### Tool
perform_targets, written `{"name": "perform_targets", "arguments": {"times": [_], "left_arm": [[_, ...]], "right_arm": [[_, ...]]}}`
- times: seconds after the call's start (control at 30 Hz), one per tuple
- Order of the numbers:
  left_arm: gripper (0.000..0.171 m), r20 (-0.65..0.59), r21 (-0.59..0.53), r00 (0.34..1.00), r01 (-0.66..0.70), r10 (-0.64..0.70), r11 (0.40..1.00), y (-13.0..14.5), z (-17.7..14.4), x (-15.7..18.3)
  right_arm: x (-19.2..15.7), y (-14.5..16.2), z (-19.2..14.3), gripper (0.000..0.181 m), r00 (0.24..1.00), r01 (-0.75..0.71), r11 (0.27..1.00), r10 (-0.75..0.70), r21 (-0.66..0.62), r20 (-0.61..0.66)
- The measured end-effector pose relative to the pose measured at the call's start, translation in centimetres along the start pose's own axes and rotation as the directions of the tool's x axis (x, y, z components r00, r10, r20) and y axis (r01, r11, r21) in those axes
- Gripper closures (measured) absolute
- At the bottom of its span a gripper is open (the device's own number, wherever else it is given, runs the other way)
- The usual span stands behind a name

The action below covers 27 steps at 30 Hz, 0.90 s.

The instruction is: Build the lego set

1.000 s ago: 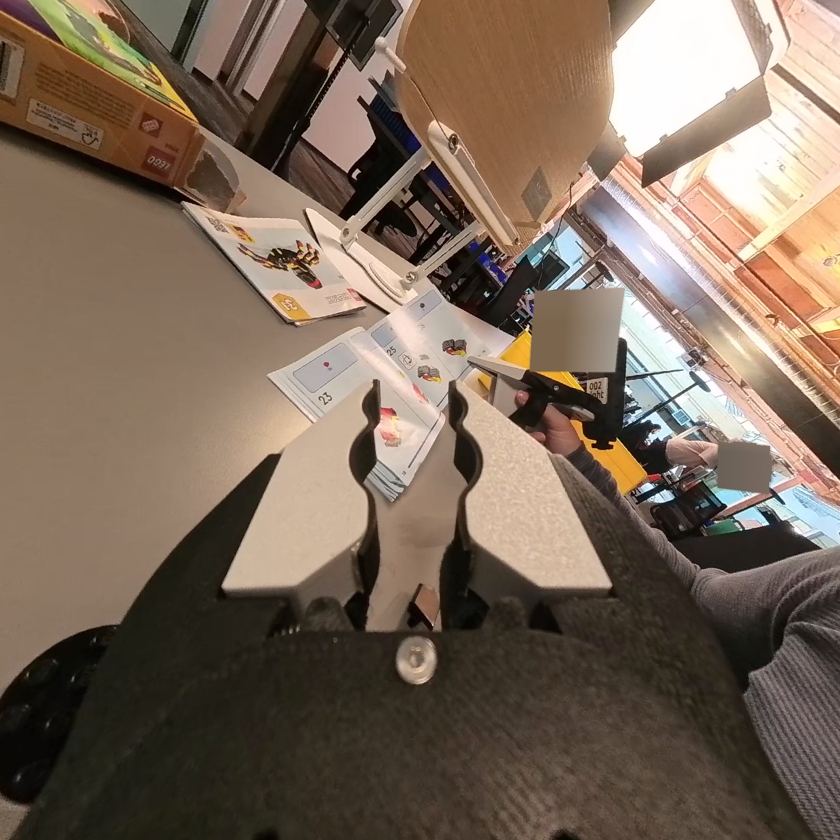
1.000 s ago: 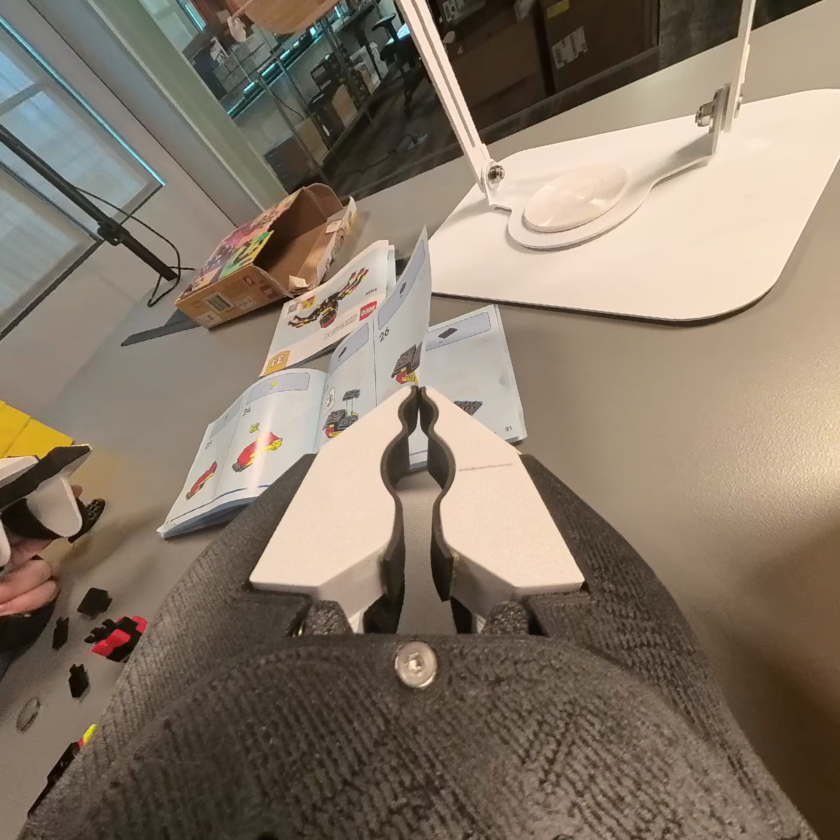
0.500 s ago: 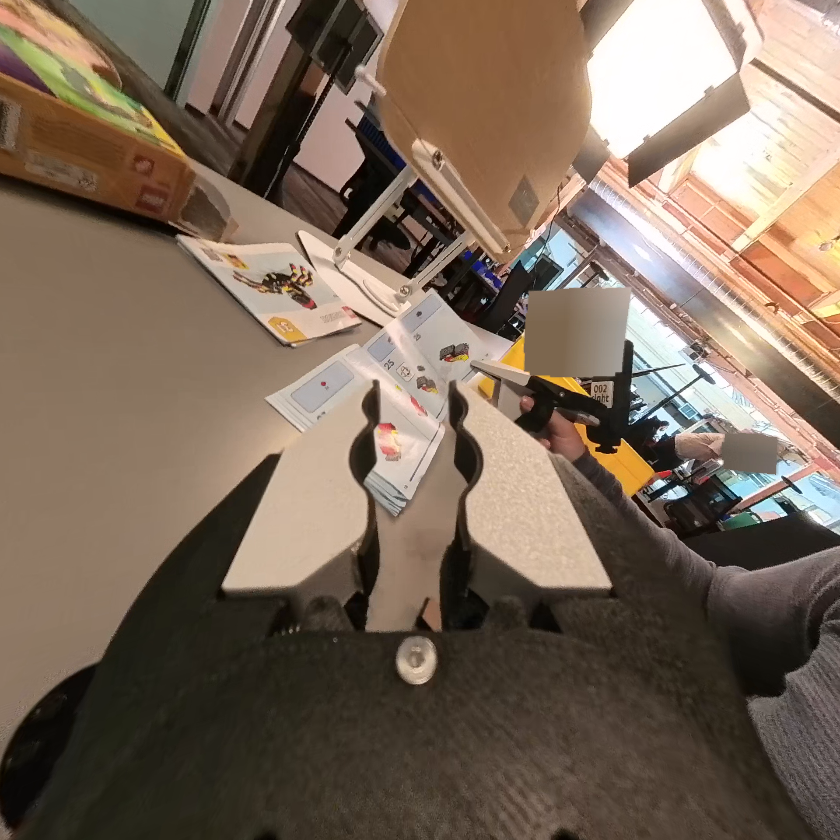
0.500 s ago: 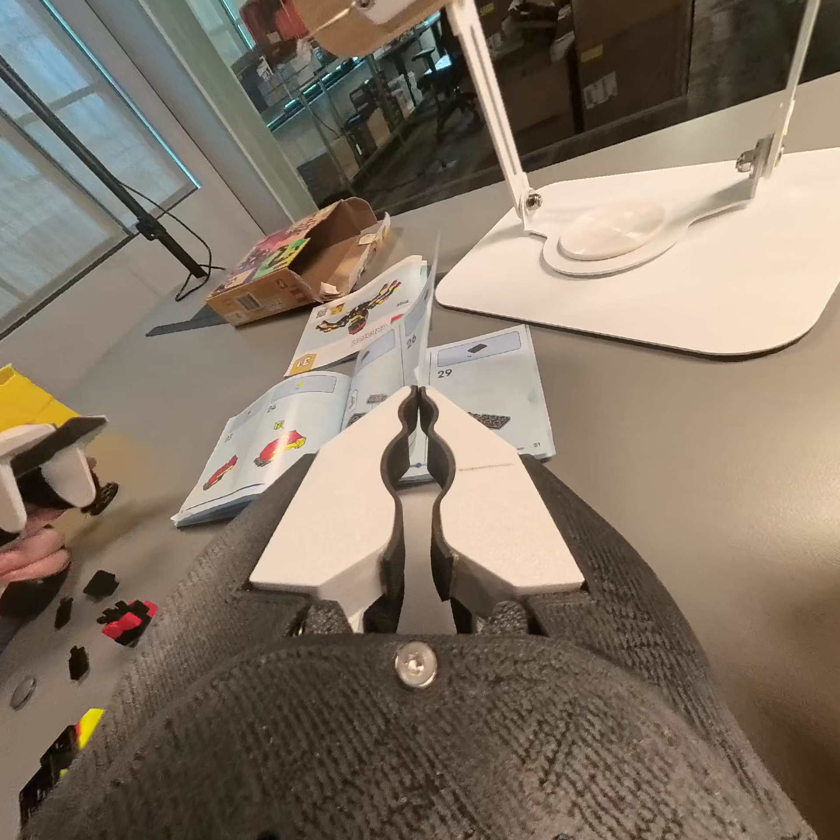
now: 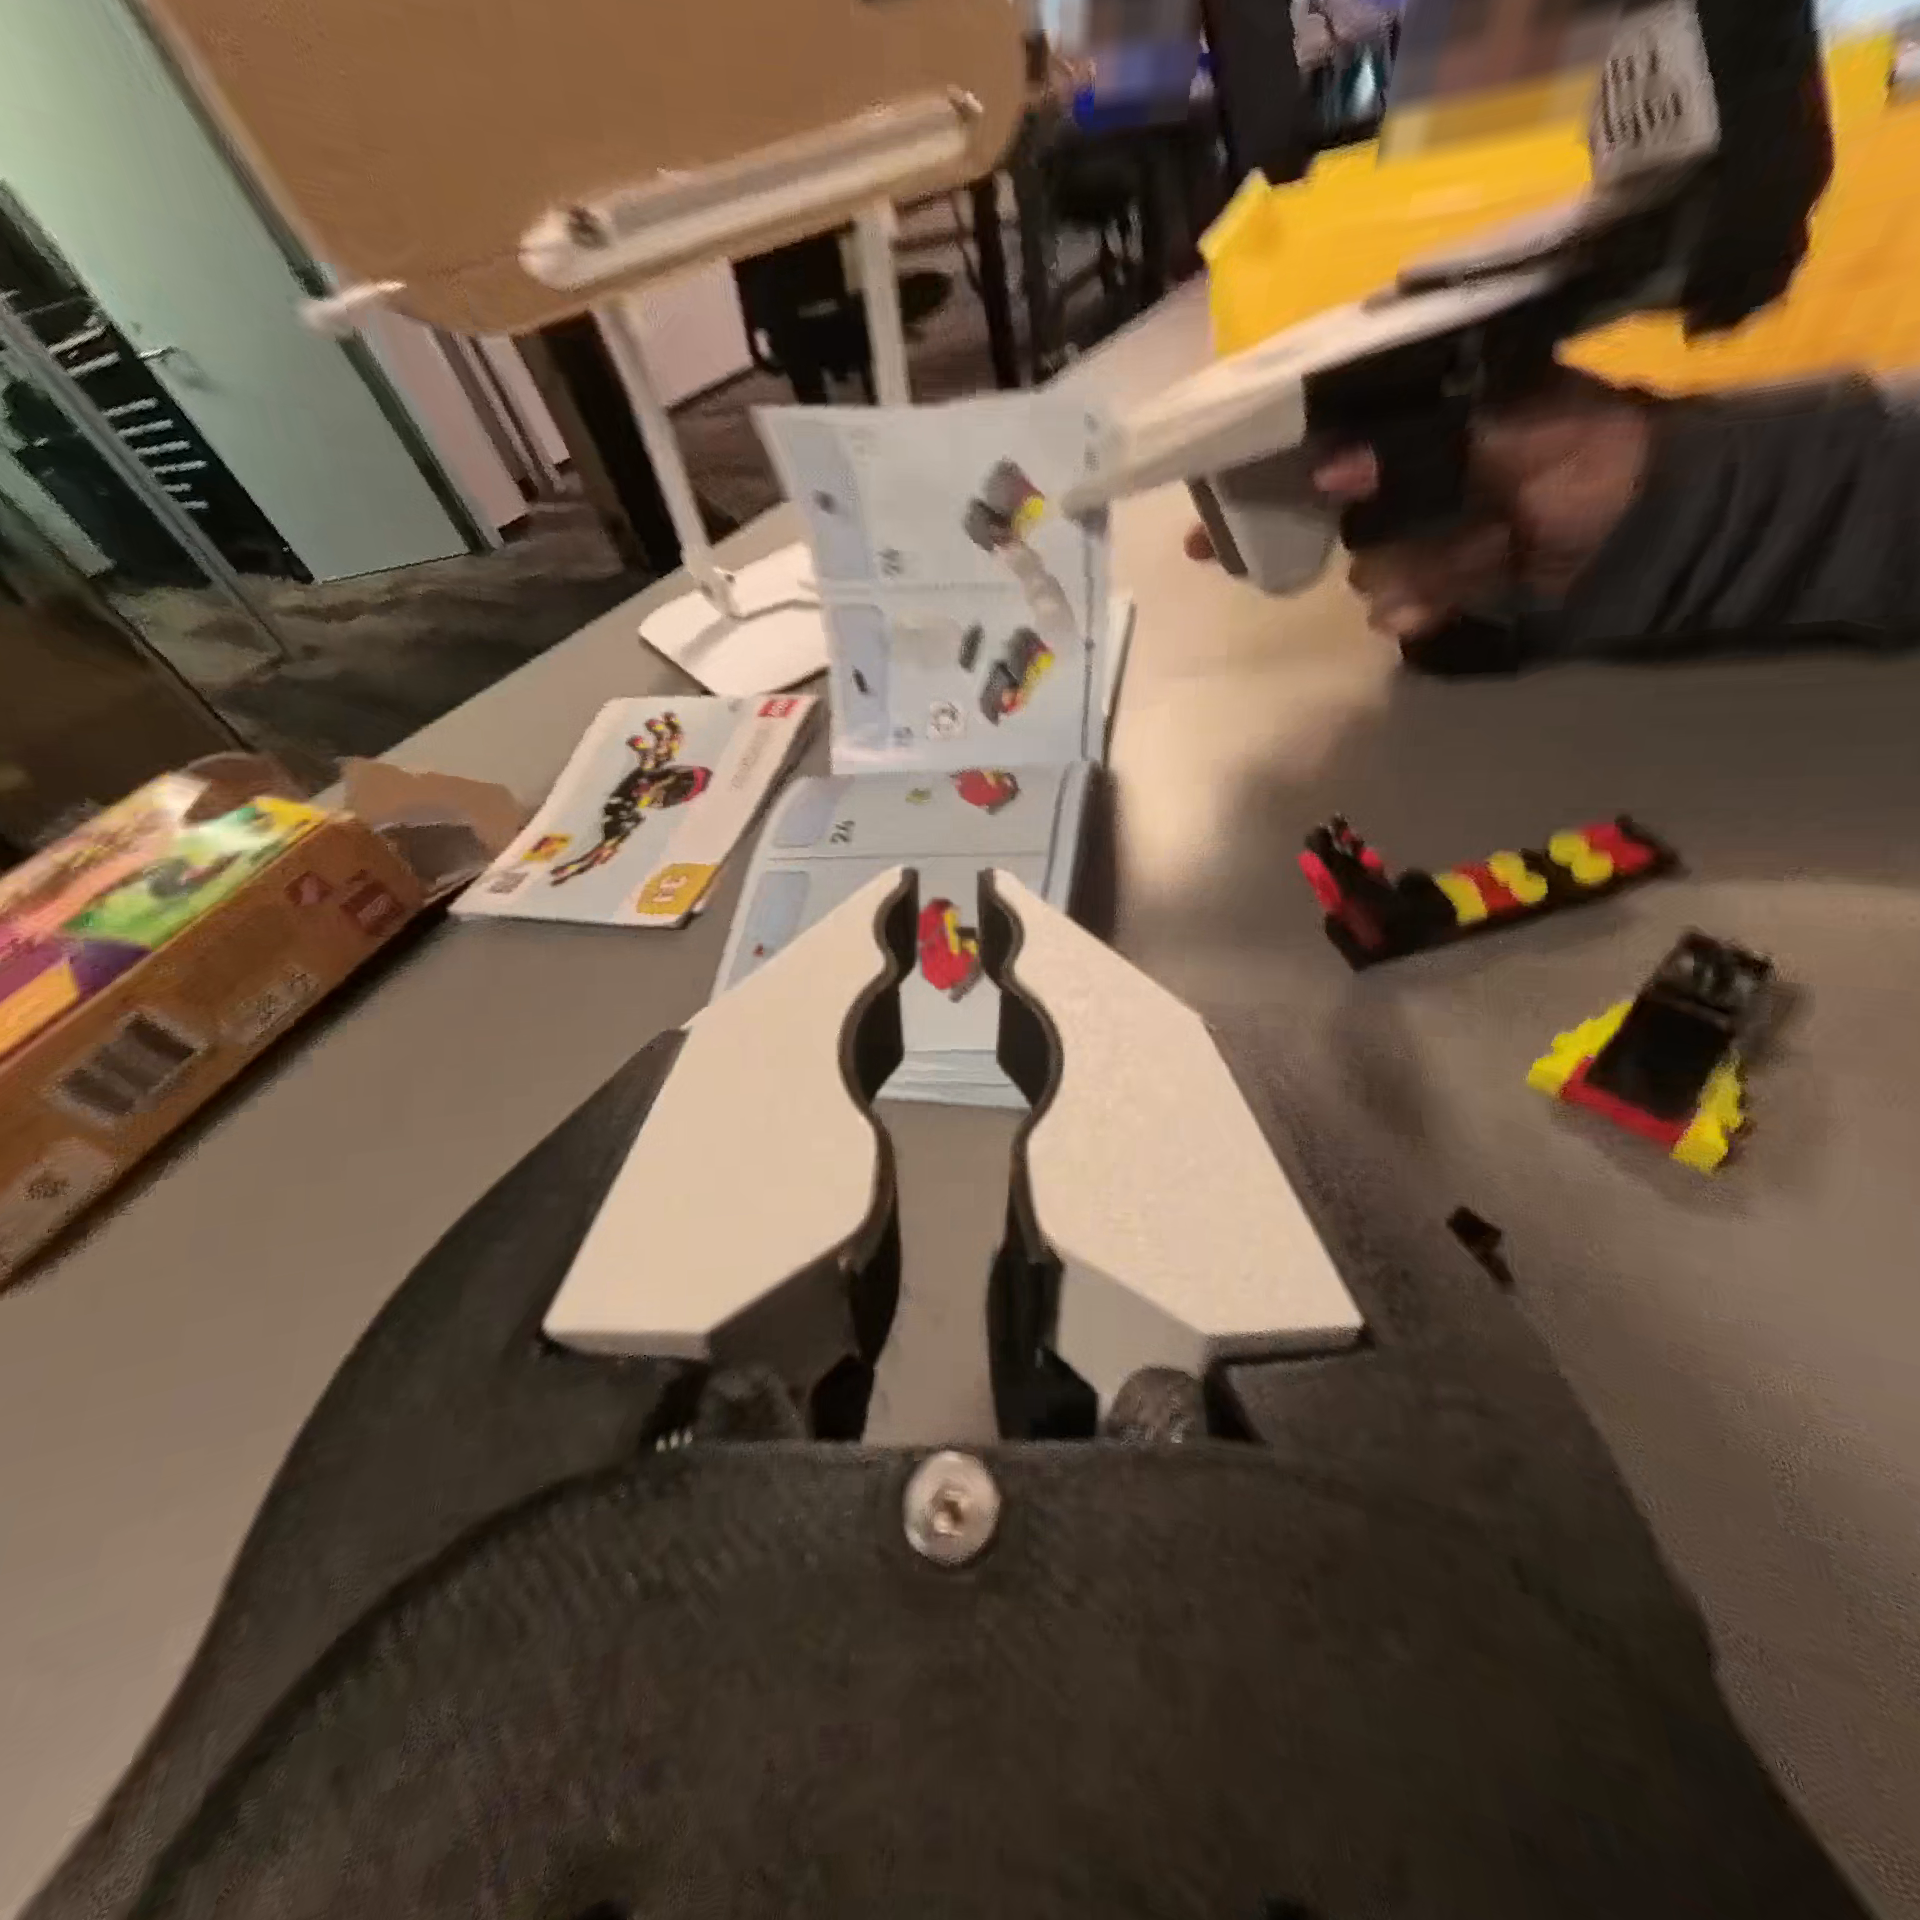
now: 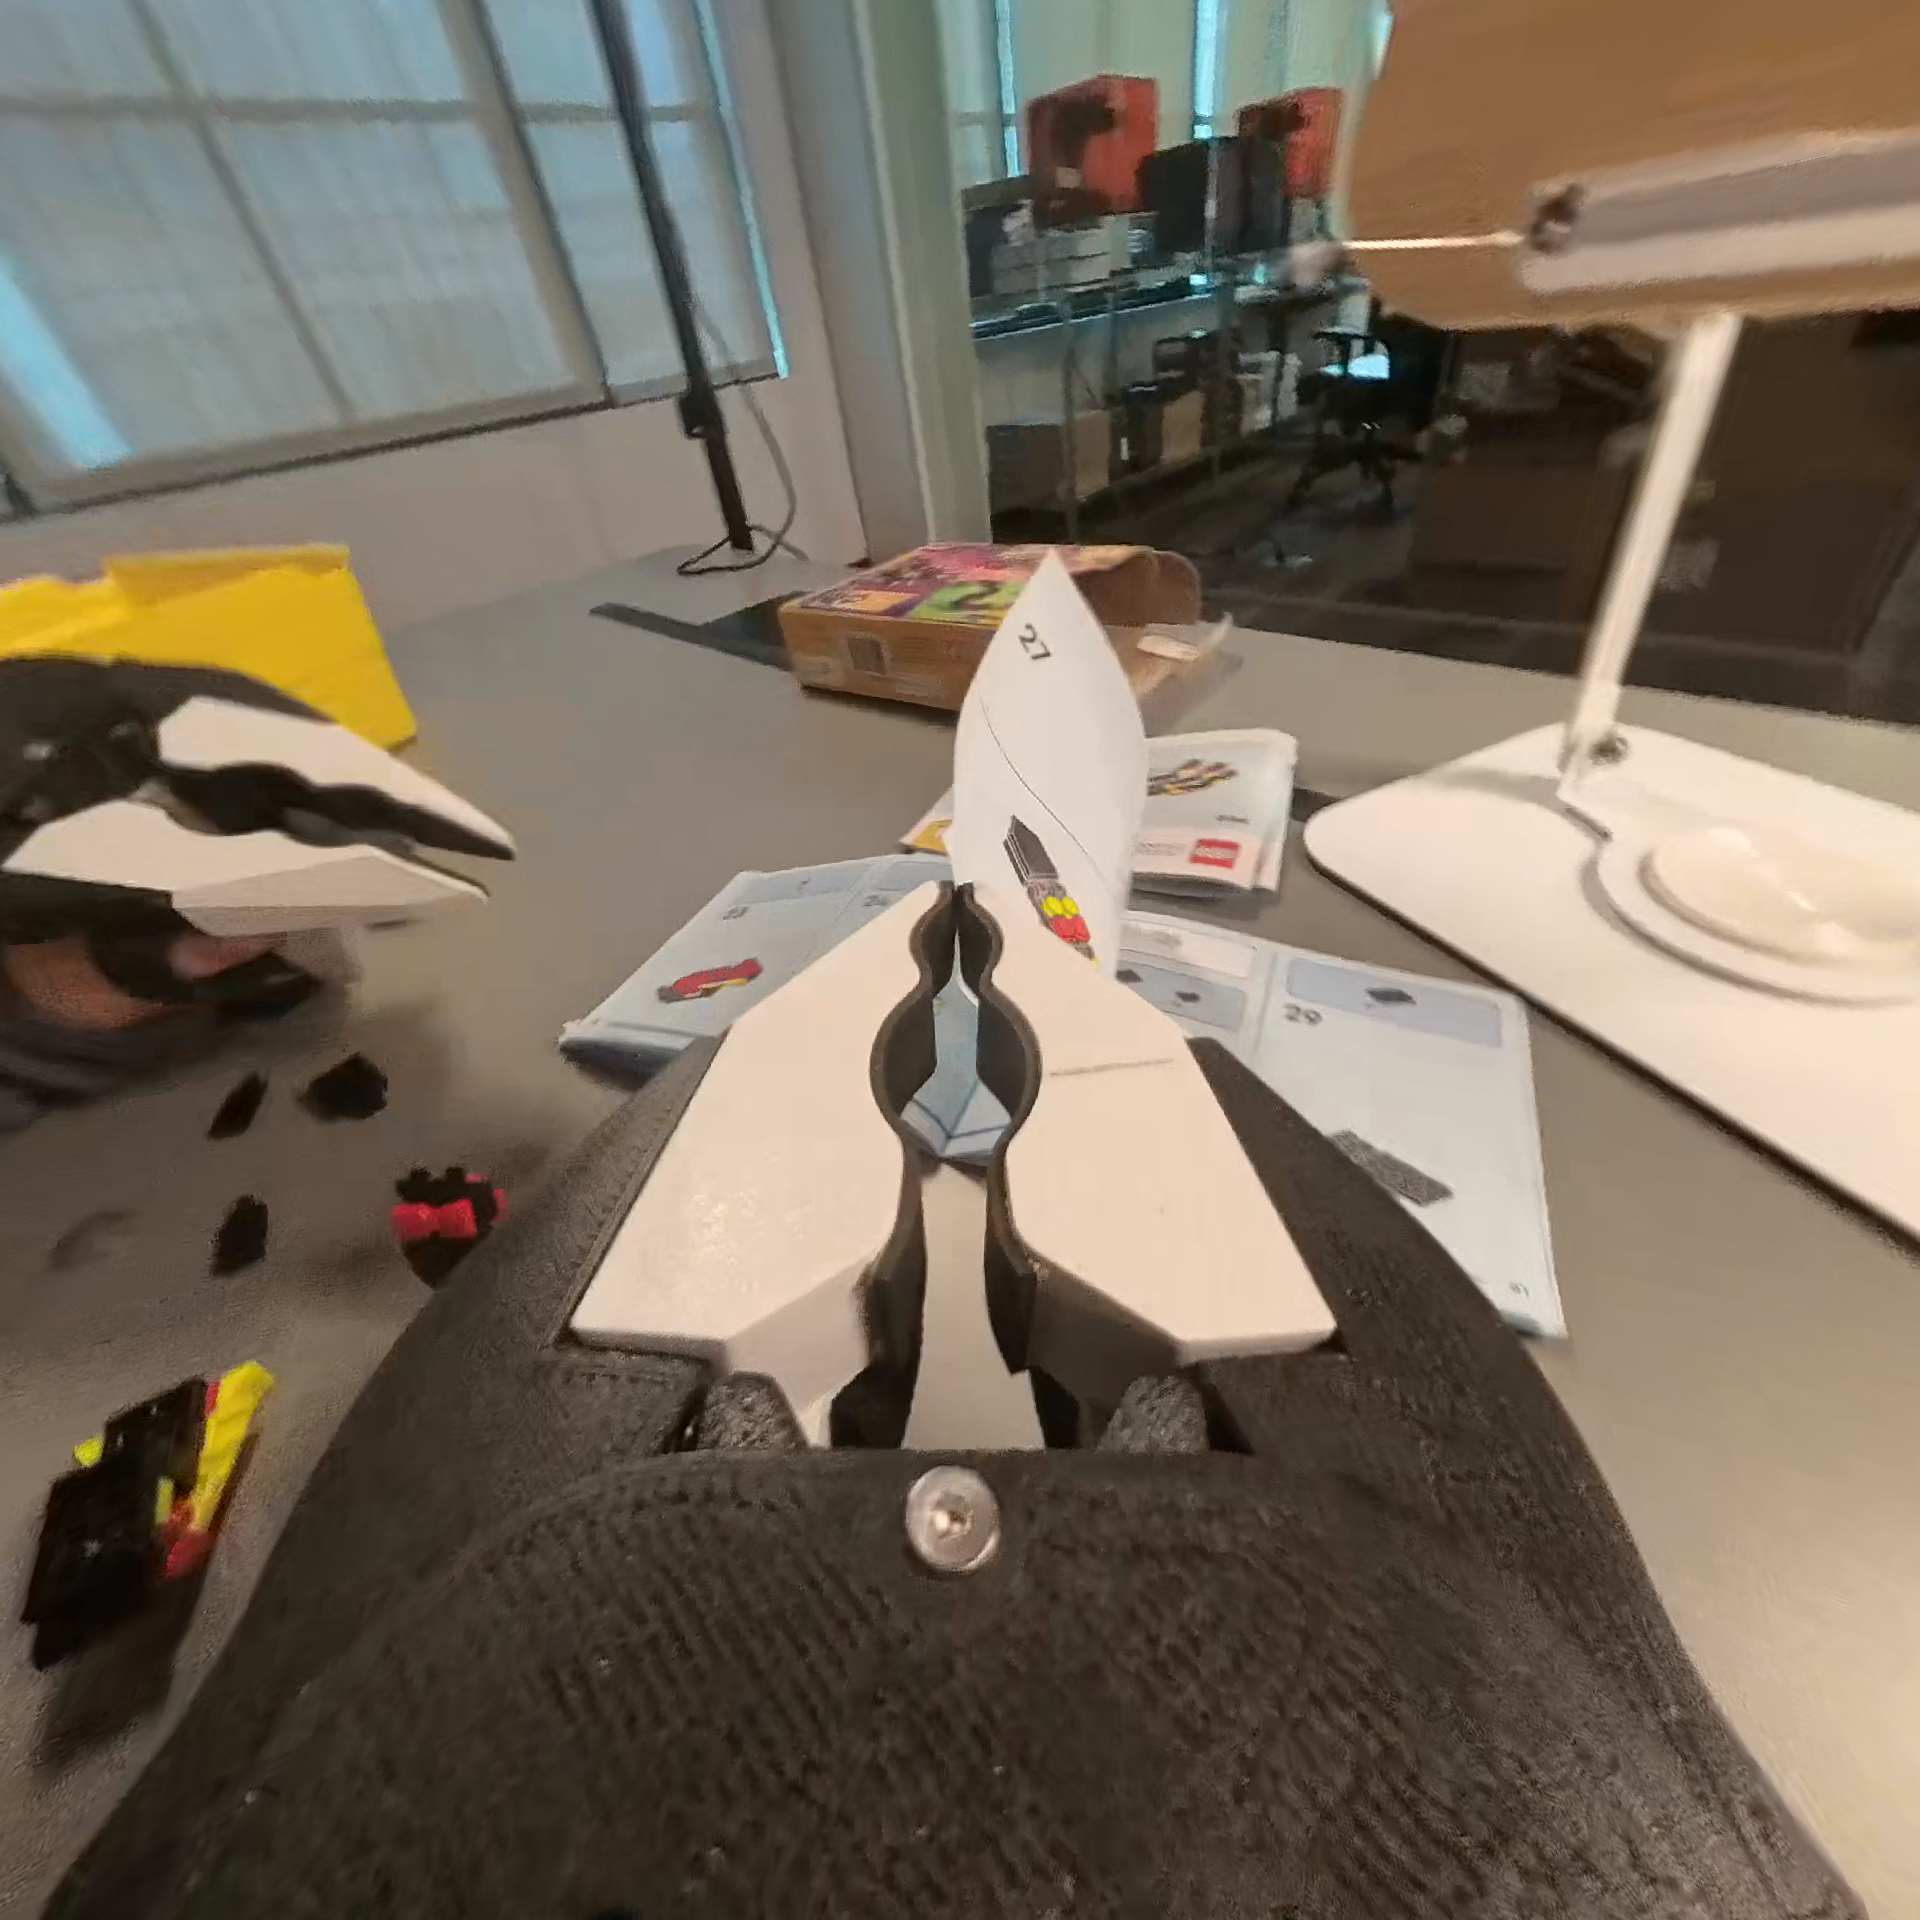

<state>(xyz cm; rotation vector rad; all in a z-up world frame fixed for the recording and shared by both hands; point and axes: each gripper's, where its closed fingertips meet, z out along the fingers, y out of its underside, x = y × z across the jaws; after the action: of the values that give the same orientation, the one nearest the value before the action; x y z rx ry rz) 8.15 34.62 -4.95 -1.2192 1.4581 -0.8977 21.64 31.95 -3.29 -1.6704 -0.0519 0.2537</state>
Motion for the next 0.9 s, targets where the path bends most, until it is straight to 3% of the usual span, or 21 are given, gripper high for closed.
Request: {"name": "perform_targets", "arguments": {"times": [0.13, 0.2, 0.23, 0.33, 0.43, 0.9], "left_arm": [[0.143, -0.161, -0.17, 0.979, -0.15, 0.123, 0.974, 2.5, 1.4, 3.0], [0.142, -0.207, -0.227, 0.965, -0.205, 0.158, 0.952, 3.5, 1.9, 3.7], [0.129, -0.23, -0.238, 0.958, -0.228, 0.174, 0.944, 3.8, 2.0, 4.0], [0.128, -0.231, -0.223, 0.954, -0.245, 0.193, 0.944, 3.7, 1.9, 3.8], [0.136, -0.199, -0.252, 0.958, -0.255, 0.207, 0.934, 4.3, 1.8, 2.6], [0.155, -0.235, -0.307, 0.963, -0.204, 0.134, 0.929, 5.1, 2.1, 2.3]], "right_arm": [[-2.7, 0.5, 1.0, 0.181, 0.959, 0.278, 0.96, -0.276, -0.02, 0.066], [-4.0, 1.5, 1.5, 0.181, 0.875, 0.48, 0.876, -0.476, -0.04, 0.086], [-4.6, 2.1, 1.8, 0.181, 0.82, 0.571, 0.82, -0.565, -0.051, 0.094], [-5.9, 3.9, 2.4, 0.181, 0.667, 0.745, 0.662, -0.737, -0.076, 0.11], [-6.5, 4.9, 2.6, 0.181, 0.59, 0.807, 0.584, -0.796, -0.084, 0.133], [-7.3, 5.7, 2.6, 0.181, 0.474, 0.88, 0.47, -0.872, -0.063, 0.123]]}}
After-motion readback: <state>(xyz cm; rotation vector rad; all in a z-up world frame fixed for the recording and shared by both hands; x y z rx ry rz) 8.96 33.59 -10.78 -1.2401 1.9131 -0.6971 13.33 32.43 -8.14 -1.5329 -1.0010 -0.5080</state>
